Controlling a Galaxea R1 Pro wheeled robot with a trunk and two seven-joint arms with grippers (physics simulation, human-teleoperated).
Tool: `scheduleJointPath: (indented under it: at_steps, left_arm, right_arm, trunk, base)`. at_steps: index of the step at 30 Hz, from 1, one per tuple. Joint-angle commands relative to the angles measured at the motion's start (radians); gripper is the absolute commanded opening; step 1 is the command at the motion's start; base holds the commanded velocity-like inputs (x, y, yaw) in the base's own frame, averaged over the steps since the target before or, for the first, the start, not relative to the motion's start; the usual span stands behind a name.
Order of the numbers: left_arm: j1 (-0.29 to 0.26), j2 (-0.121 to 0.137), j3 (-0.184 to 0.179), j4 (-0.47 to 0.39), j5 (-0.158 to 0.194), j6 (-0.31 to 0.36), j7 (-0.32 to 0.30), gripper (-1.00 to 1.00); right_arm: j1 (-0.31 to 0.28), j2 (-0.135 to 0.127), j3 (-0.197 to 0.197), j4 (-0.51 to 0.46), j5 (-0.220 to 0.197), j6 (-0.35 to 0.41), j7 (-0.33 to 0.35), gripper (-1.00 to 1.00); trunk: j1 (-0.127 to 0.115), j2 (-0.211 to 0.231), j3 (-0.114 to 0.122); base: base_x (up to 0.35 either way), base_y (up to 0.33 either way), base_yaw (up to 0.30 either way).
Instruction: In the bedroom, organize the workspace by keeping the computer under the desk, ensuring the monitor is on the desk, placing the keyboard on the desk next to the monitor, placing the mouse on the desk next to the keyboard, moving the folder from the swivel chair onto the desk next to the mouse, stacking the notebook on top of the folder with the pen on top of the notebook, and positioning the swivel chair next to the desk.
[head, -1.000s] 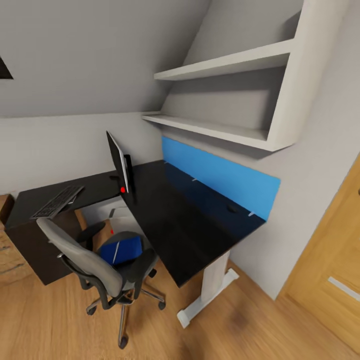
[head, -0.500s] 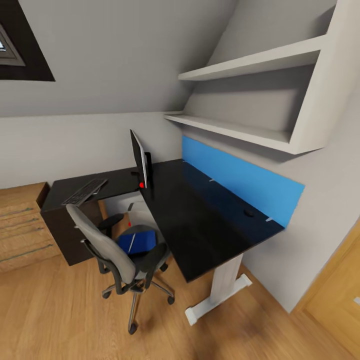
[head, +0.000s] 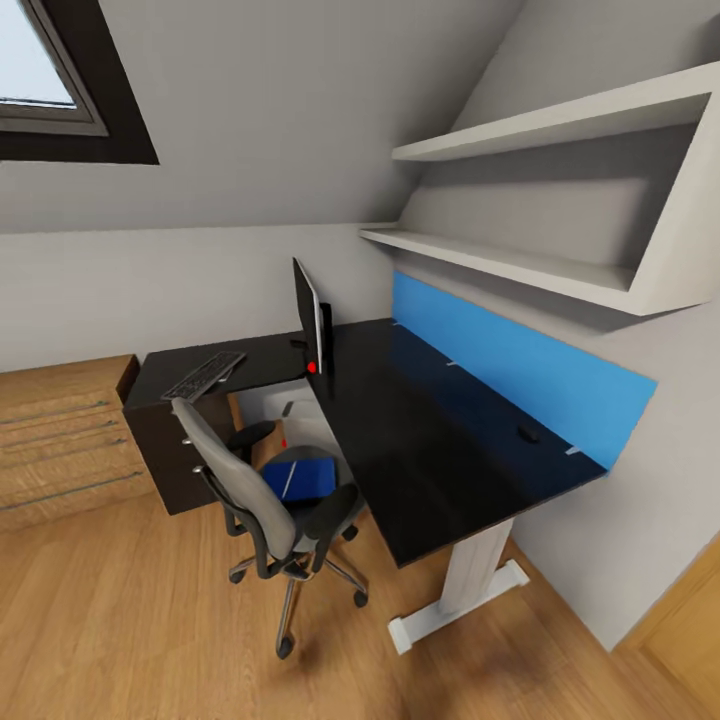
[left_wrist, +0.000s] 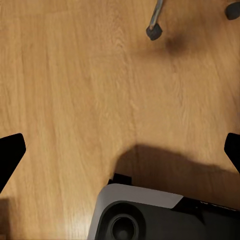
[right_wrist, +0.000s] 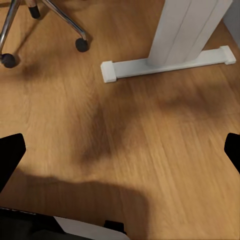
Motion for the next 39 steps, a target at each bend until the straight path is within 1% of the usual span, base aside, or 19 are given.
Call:
scheduleJointPath:
  at_steps: [1, 25, 28, 39]
  left_arm:
    - [0.0, 0.0, -0.004, -0.001, 0.009, -0.002, 0.001, 1.0]
    - [0.0, 0.0, -0.004, -0.001, 0.009, -0.002, 0.001, 1.0]
    - [0.0, -0.001, -0.004, -0.001, 0.009, -0.002, 0.001, 1.0]
    - [0.0, -0.001, -0.004, -0.001, 0.009, -0.002, 0.0, 1.0]
  right_arm:
    - [0.0, 0.0, 0.002, 0.0, 0.009, -0.001, -0.01, 1.0]
    - [0.0, 0.0, 0.003, 0.001, 0.01, -0.003, -0.008, 1.0]
    - [0.0, 0.001, 0.003, 0.001, 0.01, -0.003, -0.009, 1.0]
    - [0.0, 0.001, 0.004, 0.001, 0.01, -0.003, -0.009, 1.0]
  trunk:
    - [0.0, -0.001, -0.001]
    - [0.0, -0.001, -0.001]
    - [0.0, -0.001, -0.001]
    - [0.0, -0.001, -0.001]
  base:
    - [0.0, 0.0, 0.029]
    - [0.0, 0.0, 0.006]
    - [0.0, 0.0, 0.17]
    - [0.0, -0.036, 0.271]
